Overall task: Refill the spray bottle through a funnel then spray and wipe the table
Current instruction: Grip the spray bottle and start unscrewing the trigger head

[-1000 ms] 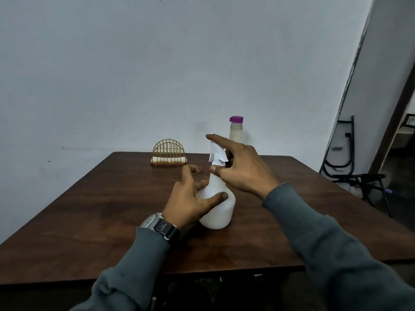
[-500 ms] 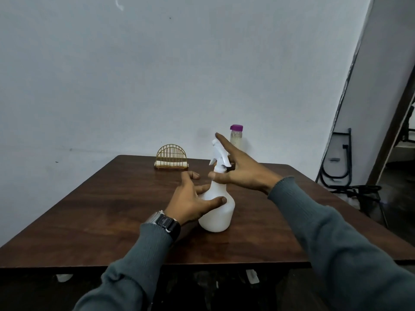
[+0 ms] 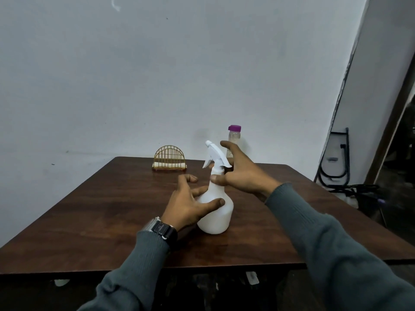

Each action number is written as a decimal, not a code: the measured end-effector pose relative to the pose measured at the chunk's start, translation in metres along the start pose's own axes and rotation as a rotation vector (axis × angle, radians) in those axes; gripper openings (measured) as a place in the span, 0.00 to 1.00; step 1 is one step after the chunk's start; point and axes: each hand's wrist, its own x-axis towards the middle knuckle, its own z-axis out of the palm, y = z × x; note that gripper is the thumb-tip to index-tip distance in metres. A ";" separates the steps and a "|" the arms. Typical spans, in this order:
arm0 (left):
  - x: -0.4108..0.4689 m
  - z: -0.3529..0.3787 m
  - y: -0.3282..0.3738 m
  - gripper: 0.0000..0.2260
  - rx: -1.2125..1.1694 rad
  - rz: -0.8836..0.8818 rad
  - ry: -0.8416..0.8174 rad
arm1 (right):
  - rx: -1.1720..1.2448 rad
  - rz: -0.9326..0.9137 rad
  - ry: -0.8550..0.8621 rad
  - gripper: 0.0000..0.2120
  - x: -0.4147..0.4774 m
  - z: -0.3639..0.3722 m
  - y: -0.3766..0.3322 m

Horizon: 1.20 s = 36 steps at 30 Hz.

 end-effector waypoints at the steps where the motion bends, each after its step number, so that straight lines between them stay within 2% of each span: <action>1: -0.001 0.001 0.001 0.35 -0.012 -0.002 -0.001 | 0.039 0.010 0.036 0.47 -0.001 0.004 0.003; 3: -0.002 0.002 0.000 0.35 -0.030 0.001 0.010 | 0.076 0.007 0.206 0.44 -0.002 0.017 0.008; 5: -0.003 0.003 -0.001 0.35 -0.028 0.011 0.027 | 0.165 -0.018 0.390 0.32 -0.001 0.032 0.015; 7: -0.003 0.004 -0.001 0.36 -0.012 0.028 0.042 | 0.302 -0.040 0.467 0.22 0.000 0.045 0.020; 9: -0.004 0.006 -0.001 0.37 -0.012 0.036 0.050 | 0.414 -0.048 0.478 0.19 0.003 0.054 0.024; 12: -0.005 0.008 -0.001 0.38 -0.023 0.043 0.066 | 0.521 -0.030 0.442 0.20 0.008 0.063 0.032; 15: -0.005 0.010 -0.002 0.36 -0.040 0.036 0.077 | 0.581 -0.011 0.388 0.15 0.006 0.072 0.039; 18: -0.004 0.010 -0.004 0.35 -0.054 0.032 0.072 | 0.616 -0.034 0.376 0.21 0.002 0.077 0.042; 21: -0.003 0.008 -0.007 0.37 -0.060 0.027 0.067 | 0.595 -0.053 0.427 0.21 0.003 0.078 0.040; 25: -0.004 0.007 -0.009 0.39 -0.026 0.032 0.078 | 0.547 -0.015 0.528 0.08 0.006 0.083 0.037; 28: -0.003 0.008 -0.010 0.35 -0.023 0.014 0.074 | 0.513 -0.036 0.513 0.08 0.004 0.085 0.035; 34: -0.001 0.009 -0.010 0.35 -0.016 0.038 0.071 | 0.498 -0.111 0.477 0.05 -0.004 0.084 0.035; 36: 0.000 0.009 -0.011 0.36 -0.020 0.028 0.070 | 0.486 -0.110 0.480 0.10 -0.004 0.084 0.036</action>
